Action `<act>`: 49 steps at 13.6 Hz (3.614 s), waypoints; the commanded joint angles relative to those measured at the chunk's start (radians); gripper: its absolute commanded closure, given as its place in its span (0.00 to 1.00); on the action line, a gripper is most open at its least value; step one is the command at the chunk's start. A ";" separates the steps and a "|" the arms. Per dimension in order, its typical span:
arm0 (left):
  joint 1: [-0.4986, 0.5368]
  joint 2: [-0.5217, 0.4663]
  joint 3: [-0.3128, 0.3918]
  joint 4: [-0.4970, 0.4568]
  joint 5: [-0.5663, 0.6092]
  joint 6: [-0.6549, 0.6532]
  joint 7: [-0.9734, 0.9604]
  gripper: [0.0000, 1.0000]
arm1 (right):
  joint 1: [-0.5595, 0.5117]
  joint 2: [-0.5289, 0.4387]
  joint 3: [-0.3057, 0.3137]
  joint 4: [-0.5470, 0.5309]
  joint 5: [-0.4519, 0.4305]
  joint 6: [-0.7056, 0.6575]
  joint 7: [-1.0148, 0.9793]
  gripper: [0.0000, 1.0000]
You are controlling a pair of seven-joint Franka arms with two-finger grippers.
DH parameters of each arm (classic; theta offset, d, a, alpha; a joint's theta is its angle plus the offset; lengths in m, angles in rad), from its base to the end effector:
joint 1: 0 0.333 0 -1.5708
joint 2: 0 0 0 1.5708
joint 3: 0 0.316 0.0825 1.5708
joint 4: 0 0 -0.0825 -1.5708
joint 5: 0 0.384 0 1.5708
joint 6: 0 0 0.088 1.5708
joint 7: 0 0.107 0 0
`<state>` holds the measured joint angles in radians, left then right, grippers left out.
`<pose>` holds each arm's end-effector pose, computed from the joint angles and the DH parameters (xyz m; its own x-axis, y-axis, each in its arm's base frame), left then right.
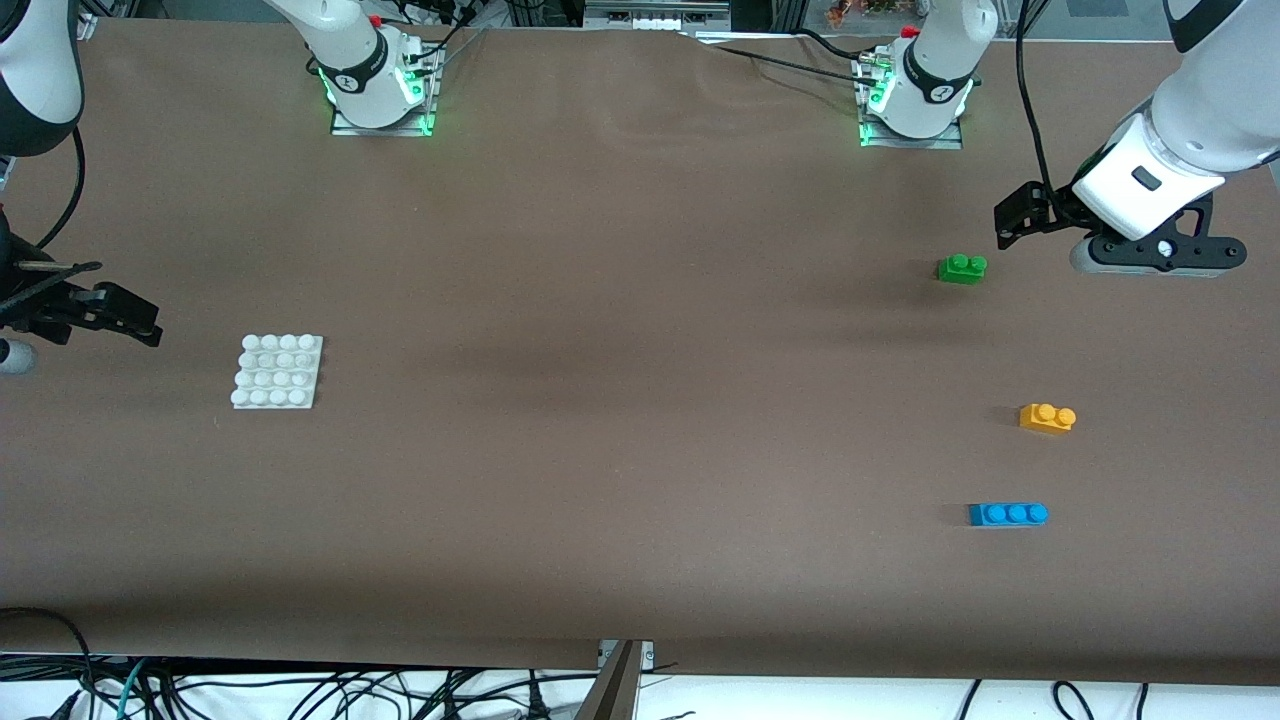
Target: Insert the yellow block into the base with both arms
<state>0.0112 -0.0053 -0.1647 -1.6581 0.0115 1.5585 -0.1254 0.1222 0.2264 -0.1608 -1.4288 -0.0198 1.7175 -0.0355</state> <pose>0.5416 -0.0827 0.5854 0.9954 -0.0272 -0.0919 -0.0296 -0.9993 -0.0240 0.6346 -0.0152 0.5727 0.9980 0.0062 0.0629 0.0025 -0.9983 0.0579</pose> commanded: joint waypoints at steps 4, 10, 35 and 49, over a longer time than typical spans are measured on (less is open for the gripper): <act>-0.002 0.002 0.002 0.011 -0.019 -0.006 0.009 0.00 | -0.001 -0.004 0.010 0.004 -0.020 -0.001 0.014 0.00; -0.002 0.002 0.002 0.012 -0.019 -0.006 0.007 0.00 | 0.017 -0.001 0.010 0.002 -0.020 -0.001 0.017 0.00; -0.002 0.002 0.002 0.011 -0.019 -0.006 0.009 0.00 | 0.016 0.005 0.006 -0.005 -0.028 -0.007 0.017 0.00; -0.002 0.002 0.001 0.011 -0.019 -0.006 0.009 0.00 | -0.012 0.218 -0.032 -0.103 -0.057 0.186 0.029 0.00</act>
<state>0.0110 -0.0050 -0.1649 -1.6580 0.0115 1.5585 -0.1254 0.1176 0.4320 -0.1795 -1.4740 -0.0592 1.8283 -0.0186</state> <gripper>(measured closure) 0.000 0.000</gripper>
